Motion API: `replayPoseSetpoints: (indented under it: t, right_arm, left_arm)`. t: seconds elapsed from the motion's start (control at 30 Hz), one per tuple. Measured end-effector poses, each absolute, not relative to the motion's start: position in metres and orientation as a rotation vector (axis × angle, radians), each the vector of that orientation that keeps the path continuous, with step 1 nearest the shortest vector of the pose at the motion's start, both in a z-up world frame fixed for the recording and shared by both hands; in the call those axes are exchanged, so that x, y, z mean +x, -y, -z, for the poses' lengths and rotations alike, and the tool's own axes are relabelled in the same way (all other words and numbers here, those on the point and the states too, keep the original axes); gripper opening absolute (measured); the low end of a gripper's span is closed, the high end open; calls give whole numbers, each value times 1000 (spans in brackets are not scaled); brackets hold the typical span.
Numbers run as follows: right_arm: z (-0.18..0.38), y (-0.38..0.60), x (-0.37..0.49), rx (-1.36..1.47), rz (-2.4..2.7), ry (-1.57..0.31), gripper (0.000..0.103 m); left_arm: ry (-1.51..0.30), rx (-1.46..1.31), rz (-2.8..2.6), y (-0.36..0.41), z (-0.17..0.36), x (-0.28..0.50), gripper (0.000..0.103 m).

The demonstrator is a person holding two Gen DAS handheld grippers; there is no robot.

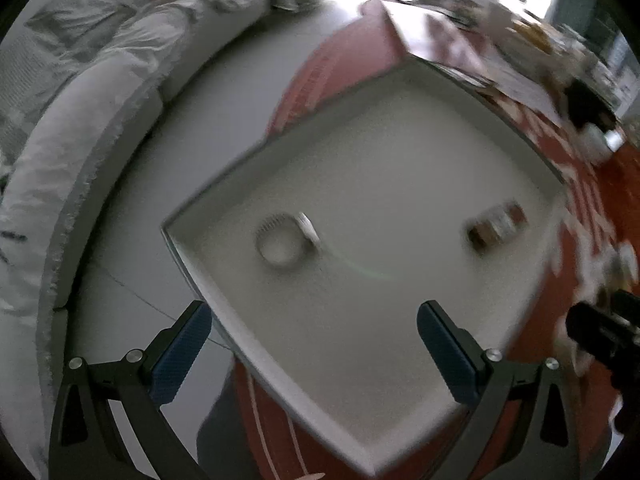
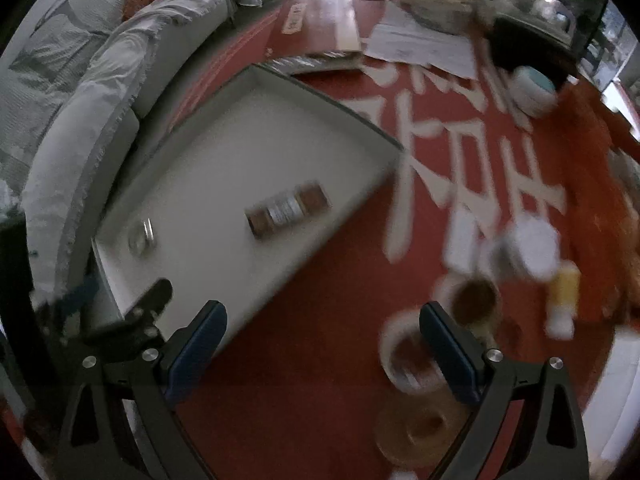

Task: Organize rigid objects
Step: 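Move the right gripper back to the white block on the table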

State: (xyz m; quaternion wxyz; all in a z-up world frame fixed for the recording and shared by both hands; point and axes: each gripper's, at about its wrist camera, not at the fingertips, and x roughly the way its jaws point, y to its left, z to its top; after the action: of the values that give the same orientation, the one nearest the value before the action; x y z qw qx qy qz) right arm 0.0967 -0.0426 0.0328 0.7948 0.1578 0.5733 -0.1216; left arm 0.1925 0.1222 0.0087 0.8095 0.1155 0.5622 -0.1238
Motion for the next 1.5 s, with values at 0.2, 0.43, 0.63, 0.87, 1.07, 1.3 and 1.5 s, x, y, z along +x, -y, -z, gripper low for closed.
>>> replayPoseSetpoints:
  t: [0.2,0.43,0.63,0.87,1.07,1.3,1.5]
  right_arm:
    - [-16,68,1,437,385,-1255,98]
    - [13,124,-105,759,578,-1241,98]
    - [31,133,-139,852,588,-1239,98]
    - [33,132,-139,841,544,-1227,98]
    - [36,136,-144,857,536,-1227,98]
    - [40,119,-135,791,506,-1273,98]
    - [36,81,-91,456,234,-1356,98]
  left_arm:
    - [-1213,342,444,-100,-16,126,103]
    - [-1269,437,569,-49,-4,53,103]
    - [-1294,490,552,-33,13,35,103]
    - [-1288,463,545,-16,20,36,103]
    - [-1299,495,575,-12,26,12,103]
    - [-1329,423,492,-38,30,35,103]
    - [-1331,412,482,-53,27,44,103]
